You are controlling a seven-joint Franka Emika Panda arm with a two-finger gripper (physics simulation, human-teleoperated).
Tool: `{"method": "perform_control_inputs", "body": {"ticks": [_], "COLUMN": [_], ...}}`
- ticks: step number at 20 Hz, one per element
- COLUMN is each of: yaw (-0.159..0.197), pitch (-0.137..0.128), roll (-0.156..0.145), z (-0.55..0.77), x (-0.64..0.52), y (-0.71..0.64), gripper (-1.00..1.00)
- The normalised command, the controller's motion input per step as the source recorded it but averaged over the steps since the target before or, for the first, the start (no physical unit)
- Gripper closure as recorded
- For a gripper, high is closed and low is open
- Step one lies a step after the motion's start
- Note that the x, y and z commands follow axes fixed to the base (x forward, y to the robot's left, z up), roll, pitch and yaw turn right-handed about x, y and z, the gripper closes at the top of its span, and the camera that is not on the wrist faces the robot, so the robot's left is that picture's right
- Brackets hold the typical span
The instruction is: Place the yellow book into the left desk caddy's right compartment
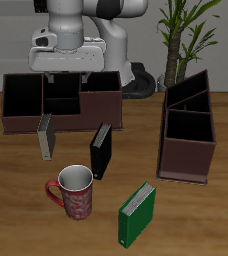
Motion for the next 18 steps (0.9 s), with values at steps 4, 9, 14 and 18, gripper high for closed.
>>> {"method": "perform_control_inputs", "body": {"ticks": [4, 9, 14, 18], "yaw": [0.009, -0.020, 0.012, 0.059], "pitch": [-0.009, -0.019, -0.033, -0.066], "roll": [-0.003, -0.003, -0.006, 0.037], "z": [-0.26, -0.16, -0.17, -0.12], "x": [-0.21, -0.11, -0.07, -0.06], "y": [-0.40, -0.25, -0.23, -0.02], "gripper": [-1.00, -1.00, -1.00, -1.00]}}
